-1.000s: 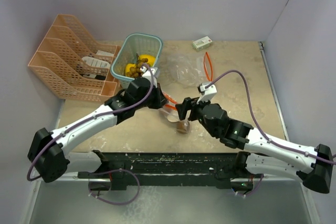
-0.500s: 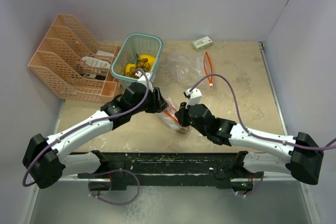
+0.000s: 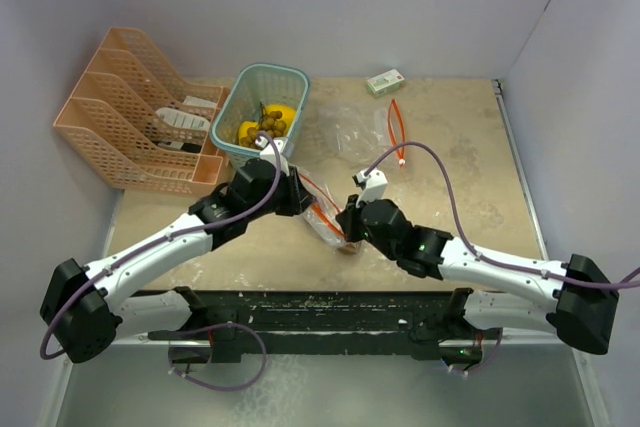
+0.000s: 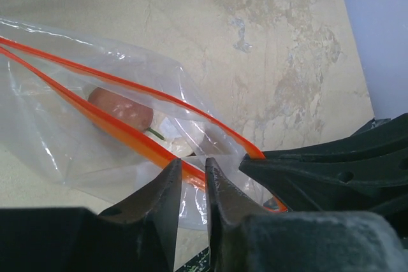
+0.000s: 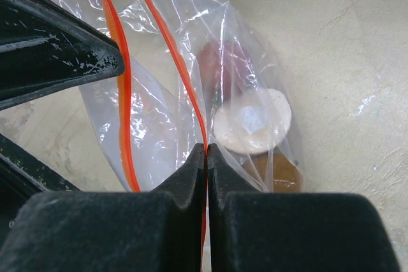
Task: Open the zip-top bag and remove the fake food
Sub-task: Adjust the zipper food storage bag at the center of the board.
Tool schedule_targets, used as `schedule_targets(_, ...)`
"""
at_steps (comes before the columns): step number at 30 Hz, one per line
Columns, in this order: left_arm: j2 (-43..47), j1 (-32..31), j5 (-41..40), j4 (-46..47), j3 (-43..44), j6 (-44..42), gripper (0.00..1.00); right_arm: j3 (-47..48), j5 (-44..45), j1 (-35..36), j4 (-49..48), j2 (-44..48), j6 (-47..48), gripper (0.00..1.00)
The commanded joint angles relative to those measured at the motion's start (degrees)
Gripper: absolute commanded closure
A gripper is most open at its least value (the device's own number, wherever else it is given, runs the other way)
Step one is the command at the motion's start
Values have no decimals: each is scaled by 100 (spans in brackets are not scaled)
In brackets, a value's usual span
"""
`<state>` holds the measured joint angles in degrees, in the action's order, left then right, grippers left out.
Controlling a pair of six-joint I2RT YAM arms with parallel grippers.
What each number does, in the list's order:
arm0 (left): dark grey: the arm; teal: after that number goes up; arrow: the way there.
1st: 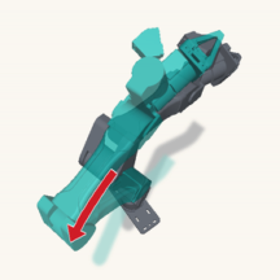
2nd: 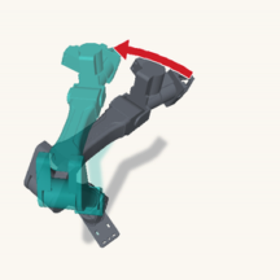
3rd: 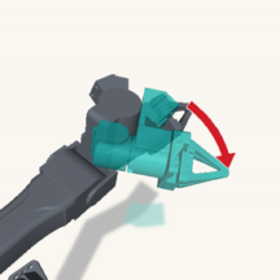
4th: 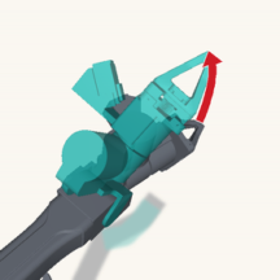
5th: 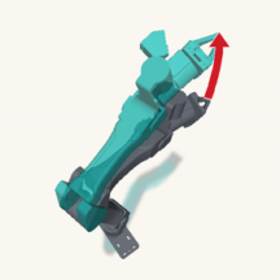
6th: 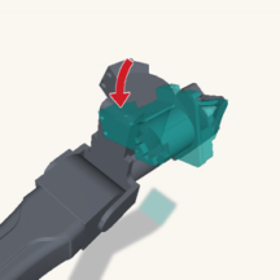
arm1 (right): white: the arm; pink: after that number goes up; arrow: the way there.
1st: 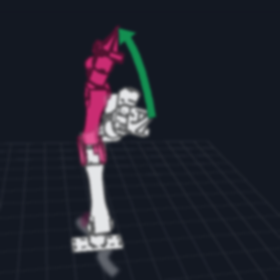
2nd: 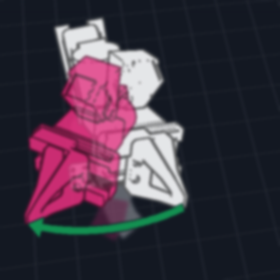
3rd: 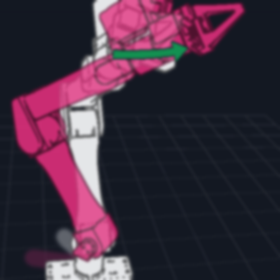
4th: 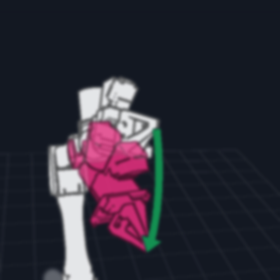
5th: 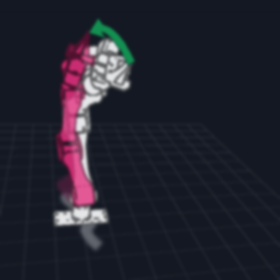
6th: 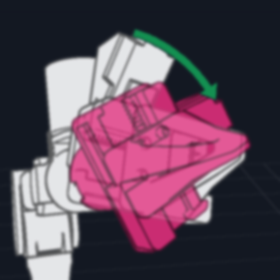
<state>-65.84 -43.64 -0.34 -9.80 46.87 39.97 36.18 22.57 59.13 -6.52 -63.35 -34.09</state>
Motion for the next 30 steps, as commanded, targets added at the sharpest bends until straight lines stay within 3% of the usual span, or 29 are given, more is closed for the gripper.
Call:
schedule_targets(1, 51, -31, 163, 418, -45, 57, 81, 204, 208, 1, -54, 272, 47, 100)
schedule_targets(5, -121, -30, 355, 518, -29, 66, 100, 481, 510, 2, 198, 494, 190, 100)
schedule_targets(22, -350, -29, 494, 701, -58, 99, 100, 683, 961, 1, 627, 1299, 407, 100)
schedule_targets(30, -1137, -31, 896, 682, 1081, -68, 100, 1467, 1602, 2, 1618, 2158, 699, 100)
